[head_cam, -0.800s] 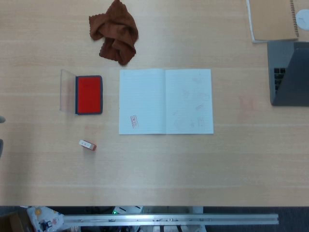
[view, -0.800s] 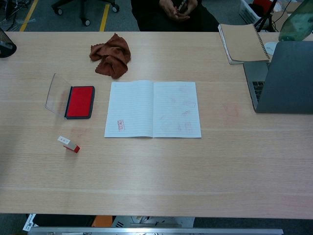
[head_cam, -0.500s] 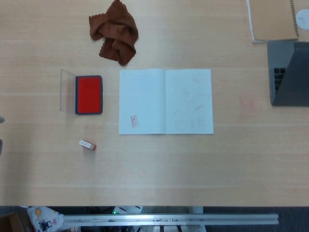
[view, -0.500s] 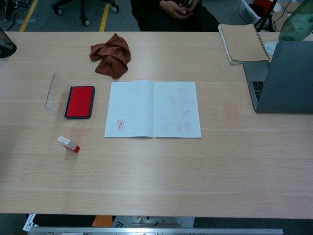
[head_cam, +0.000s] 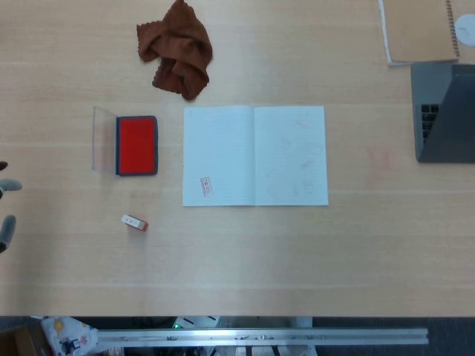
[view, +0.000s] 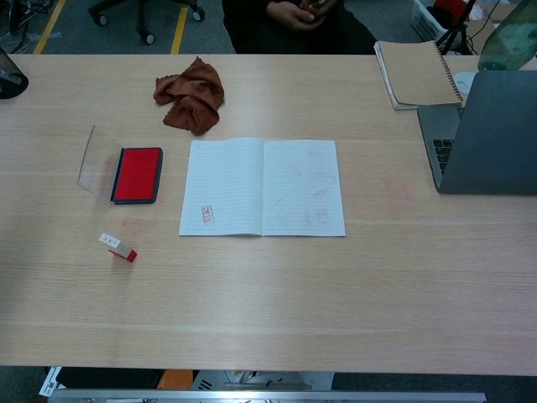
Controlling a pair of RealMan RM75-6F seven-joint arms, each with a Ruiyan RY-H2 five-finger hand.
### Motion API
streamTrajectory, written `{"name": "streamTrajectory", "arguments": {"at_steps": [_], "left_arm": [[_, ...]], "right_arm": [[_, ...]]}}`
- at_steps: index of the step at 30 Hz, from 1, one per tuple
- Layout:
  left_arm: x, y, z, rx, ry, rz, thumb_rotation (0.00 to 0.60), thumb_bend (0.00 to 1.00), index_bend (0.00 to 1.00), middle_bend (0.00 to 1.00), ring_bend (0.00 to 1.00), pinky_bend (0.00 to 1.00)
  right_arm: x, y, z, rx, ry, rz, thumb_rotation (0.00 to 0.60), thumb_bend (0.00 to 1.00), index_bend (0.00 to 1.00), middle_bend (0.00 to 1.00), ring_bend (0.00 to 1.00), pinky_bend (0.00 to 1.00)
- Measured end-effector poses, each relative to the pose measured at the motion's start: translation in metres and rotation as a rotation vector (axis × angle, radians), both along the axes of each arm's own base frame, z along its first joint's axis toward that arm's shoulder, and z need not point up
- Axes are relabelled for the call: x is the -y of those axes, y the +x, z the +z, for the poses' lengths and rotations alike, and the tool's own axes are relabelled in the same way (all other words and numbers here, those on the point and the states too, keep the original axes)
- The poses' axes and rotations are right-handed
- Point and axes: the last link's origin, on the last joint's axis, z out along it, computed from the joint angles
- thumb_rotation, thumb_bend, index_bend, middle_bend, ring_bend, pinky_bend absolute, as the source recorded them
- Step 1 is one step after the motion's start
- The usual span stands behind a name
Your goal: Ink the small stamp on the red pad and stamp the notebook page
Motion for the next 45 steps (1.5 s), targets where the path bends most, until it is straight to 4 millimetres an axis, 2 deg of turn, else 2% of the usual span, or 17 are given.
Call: {"name": "streamTrajectory", "arguments": {"at_steps": [6,11,16,34,45], "left_arm": [[-0.005,0.003,-0.004,-0.003,-0.090,-0.037,0.600,0.33,0.35,0.21,0.16,0.19],[-0.009,0.006,-0.011,-0.021,-0.164,-0.073,0.600,0.30,0.28,0.20,0.16,0.19],[-0.013,0.007,-0.020,-0.055,-0.232,-0.097,0.600,0.29,0.26,0.20,0.16,0.19],[-0.026,0.013,-0.060,-0.208,-0.427,-0.196,0.600,0.29,0.28,0.15,0.11,0.15],[-0.037,0.011,-0.080,-0.241,-0.451,-0.159,0.600,0.29,0.28,0.24,0.18,0.15]], "right_arm": [[0.003,0.003,0.002,0.008,-0.034,0.013,0.600,0.36,0.52,0.52,0.39,0.48],[0.008,0.003,0.007,0.010,-0.097,0.009,0.600,0.35,0.51,0.48,0.32,0.38],[0.011,0.003,0.010,0.003,-0.150,-0.009,0.600,0.35,0.51,0.48,0.31,0.38],[0.008,-0.001,0.004,-0.001,-0.117,-0.035,0.600,0.35,0.51,0.46,0.28,0.35],[0.006,-0.007,0.001,0.001,-0.097,-0.056,0.600,0.35,0.51,0.46,0.28,0.35]]}}
